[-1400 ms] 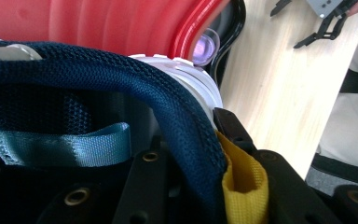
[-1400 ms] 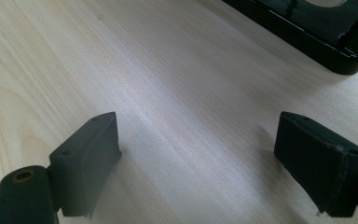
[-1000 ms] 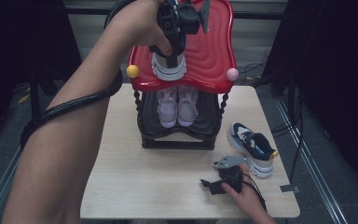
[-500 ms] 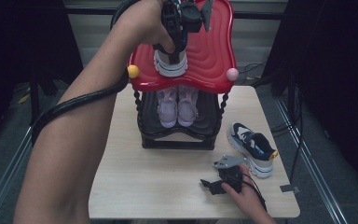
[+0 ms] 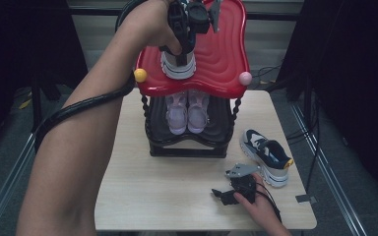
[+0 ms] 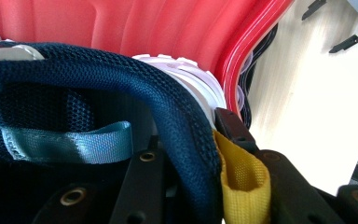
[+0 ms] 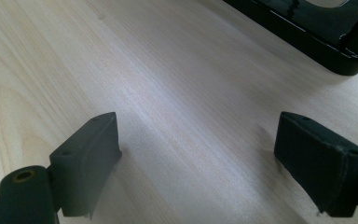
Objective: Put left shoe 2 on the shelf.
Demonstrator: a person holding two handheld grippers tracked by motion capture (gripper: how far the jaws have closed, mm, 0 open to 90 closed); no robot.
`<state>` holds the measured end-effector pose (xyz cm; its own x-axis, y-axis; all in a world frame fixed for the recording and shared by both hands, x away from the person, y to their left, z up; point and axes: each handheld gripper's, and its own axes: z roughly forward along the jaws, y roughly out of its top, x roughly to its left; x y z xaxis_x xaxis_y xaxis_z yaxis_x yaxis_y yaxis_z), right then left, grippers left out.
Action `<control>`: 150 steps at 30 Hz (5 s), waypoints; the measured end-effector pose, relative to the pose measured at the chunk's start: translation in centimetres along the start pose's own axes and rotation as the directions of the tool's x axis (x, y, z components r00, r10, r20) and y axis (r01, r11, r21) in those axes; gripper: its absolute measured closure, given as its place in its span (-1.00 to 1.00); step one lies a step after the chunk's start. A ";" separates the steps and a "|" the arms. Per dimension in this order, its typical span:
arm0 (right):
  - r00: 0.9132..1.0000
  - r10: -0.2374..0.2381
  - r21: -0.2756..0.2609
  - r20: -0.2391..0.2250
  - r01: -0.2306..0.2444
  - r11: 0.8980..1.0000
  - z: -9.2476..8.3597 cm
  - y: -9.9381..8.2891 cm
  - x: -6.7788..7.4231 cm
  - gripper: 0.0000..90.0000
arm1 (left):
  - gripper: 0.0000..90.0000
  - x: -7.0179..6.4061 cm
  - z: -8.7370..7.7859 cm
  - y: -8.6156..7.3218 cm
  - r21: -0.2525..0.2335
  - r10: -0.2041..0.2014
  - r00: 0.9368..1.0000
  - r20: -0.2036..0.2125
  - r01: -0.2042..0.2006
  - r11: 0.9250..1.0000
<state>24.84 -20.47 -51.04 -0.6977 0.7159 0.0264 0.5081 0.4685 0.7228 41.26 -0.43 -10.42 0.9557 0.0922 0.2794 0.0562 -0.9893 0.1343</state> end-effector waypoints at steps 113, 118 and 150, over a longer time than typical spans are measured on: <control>1.000 -0.001 -0.001 -0.004 0.001 1.000 0.0 0.0 0.0 -0.70 | -0.22 -0.3 -3.8 -4.5 -0.056 -0.270 0.962 0.048 0.273 0.960; 1.000 -0.001 -0.002 -0.004 0.001 1.000 0.0 0.0 0.0 -0.70 | -0.22 -0.3 -4.0 -5.8 -0.051 -0.292 0.955 0.043 0.294 0.954; 1.000 -0.001 0.000 0.001 0.001 1.000 0.0 0.0 0.0 -0.70 | -0.33 -2.2 -2.5 -12.2 -0.031 -0.392 0.916 0.082 0.395 0.918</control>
<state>24.84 -20.46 -51.04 -0.6977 0.7159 0.0251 0.5074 0.4692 0.7228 37.72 11.69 -10.25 0.8774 0.4630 0.1253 0.4206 -0.8682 0.2632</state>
